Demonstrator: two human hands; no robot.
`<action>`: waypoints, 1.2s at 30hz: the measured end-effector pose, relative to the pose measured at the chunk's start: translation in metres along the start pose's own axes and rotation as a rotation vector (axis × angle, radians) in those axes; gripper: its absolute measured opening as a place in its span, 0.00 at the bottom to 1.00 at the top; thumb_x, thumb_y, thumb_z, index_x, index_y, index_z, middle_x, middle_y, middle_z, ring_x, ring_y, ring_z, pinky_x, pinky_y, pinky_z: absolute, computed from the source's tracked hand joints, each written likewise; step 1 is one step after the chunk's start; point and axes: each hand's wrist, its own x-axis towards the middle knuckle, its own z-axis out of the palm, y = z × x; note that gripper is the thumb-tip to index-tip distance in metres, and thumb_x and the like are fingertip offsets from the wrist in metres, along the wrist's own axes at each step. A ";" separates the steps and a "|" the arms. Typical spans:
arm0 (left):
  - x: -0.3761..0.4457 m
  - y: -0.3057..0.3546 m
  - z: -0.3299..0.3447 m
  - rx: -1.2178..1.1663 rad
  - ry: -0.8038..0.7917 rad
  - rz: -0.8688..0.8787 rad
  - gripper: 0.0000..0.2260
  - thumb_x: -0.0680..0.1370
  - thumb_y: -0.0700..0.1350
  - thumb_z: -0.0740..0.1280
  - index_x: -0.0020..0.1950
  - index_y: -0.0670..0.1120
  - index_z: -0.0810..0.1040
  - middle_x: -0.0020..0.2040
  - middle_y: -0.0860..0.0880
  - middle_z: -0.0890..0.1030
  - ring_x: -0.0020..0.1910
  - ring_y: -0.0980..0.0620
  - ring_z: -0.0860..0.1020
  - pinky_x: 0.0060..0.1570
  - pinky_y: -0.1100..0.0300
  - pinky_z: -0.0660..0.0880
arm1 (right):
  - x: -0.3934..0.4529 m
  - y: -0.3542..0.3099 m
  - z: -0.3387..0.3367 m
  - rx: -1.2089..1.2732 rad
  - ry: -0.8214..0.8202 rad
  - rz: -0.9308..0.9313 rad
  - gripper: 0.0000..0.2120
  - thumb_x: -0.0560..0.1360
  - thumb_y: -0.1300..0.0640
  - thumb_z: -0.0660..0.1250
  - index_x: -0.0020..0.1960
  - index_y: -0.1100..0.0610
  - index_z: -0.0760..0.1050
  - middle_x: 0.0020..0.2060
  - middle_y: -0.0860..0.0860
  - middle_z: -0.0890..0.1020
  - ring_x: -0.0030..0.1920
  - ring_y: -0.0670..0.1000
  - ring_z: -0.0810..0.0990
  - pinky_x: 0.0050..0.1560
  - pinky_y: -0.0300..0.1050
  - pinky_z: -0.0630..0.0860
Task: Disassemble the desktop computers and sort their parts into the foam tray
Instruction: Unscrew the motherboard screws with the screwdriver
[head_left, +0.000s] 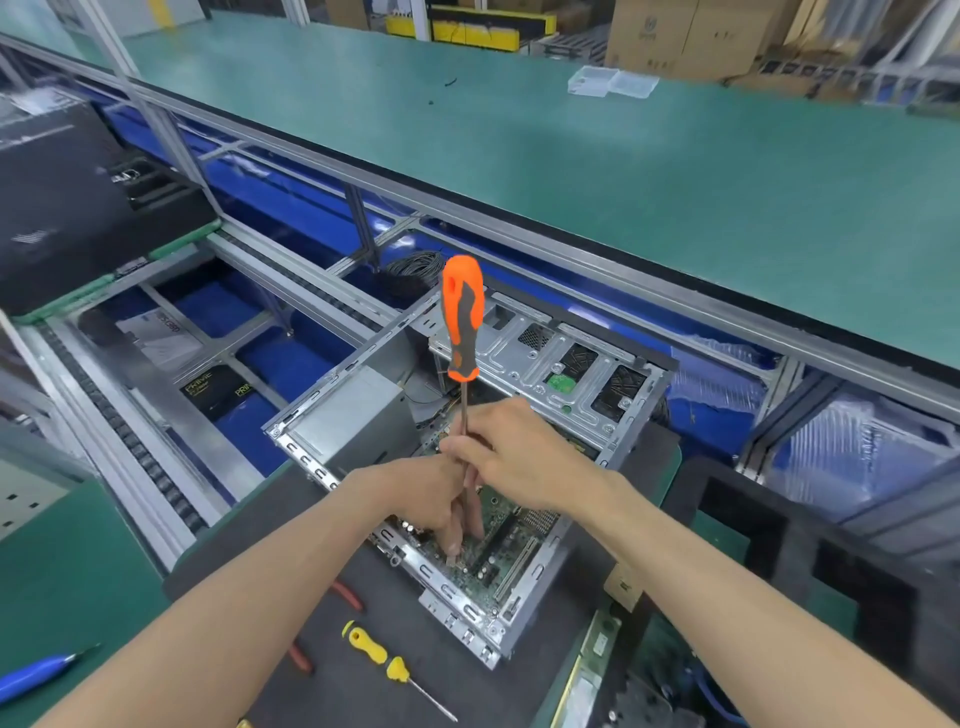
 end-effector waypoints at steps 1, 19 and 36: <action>0.001 0.000 0.001 0.007 0.025 0.011 0.14 0.67 0.46 0.80 0.51 0.52 0.85 0.40 0.60 0.85 0.41 0.66 0.82 0.45 0.69 0.77 | 0.002 0.000 -0.003 0.022 0.019 0.004 0.13 0.82 0.54 0.64 0.42 0.59 0.79 0.35 0.51 0.83 0.42 0.53 0.83 0.53 0.55 0.78; -0.028 0.024 -0.028 -0.298 0.173 0.191 0.03 0.78 0.43 0.70 0.50 0.46 0.79 0.44 0.49 0.87 0.45 0.51 0.86 0.49 0.50 0.81 | 0.006 0.004 -0.049 -0.032 0.187 0.098 0.15 0.83 0.56 0.64 0.40 0.61 0.77 0.29 0.55 0.82 0.31 0.49 0.84 0.42 0.52 0.80; 0.033 0.175 0.041 0.208 -0.099 0.687 0.09 0.78 0.48 0.72 0.58 0.51 0.85 0.55 0.52 0.85 0.52 0.56 0.80 0.53 0.66 0.74 | -0.003 -0.003 -0.066 0.036 0.302 0.301 0.14 0.82 0.57 0.66 0.41 0.65 0.78 0.33 0.58 0.84 0.32 0.50 0.85 0.41 0.50 0.83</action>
